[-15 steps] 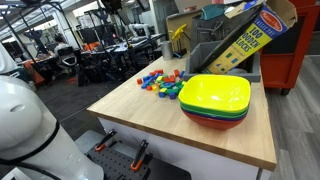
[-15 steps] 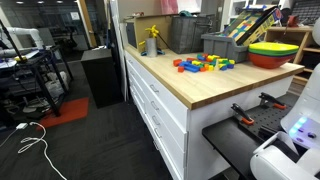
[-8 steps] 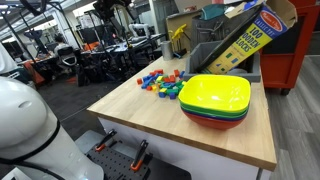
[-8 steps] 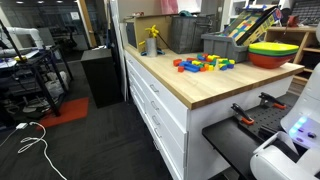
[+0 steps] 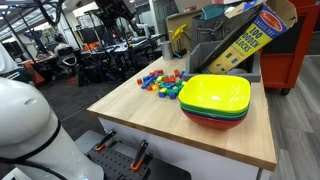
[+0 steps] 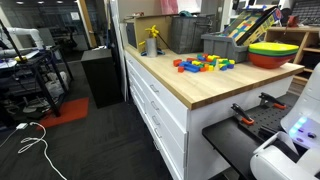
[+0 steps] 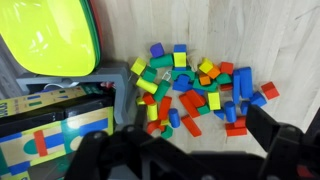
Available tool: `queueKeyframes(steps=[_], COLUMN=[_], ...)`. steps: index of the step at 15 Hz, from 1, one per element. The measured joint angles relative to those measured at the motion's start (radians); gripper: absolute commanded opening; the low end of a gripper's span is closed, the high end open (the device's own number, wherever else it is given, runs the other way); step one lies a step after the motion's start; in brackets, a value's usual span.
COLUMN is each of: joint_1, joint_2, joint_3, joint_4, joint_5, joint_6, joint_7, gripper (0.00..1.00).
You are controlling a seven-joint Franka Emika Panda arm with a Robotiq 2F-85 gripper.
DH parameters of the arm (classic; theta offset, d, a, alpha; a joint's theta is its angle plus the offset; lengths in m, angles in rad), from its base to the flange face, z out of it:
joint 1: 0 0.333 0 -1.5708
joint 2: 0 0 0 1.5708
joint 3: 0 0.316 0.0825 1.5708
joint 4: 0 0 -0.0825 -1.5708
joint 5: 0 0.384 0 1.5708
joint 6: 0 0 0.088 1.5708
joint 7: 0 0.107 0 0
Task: Move the red block next to the grey tub
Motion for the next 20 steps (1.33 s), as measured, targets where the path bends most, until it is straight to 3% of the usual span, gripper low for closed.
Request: queueKeyframes(steps=[20], joint_1=[0.134], joint_2=[0.387], joint_3=[0.012], joint_4=[0.088], joint_5=[0.086], joint_6=[0.266], joint_7=[-0.080], gripper=[1.00])
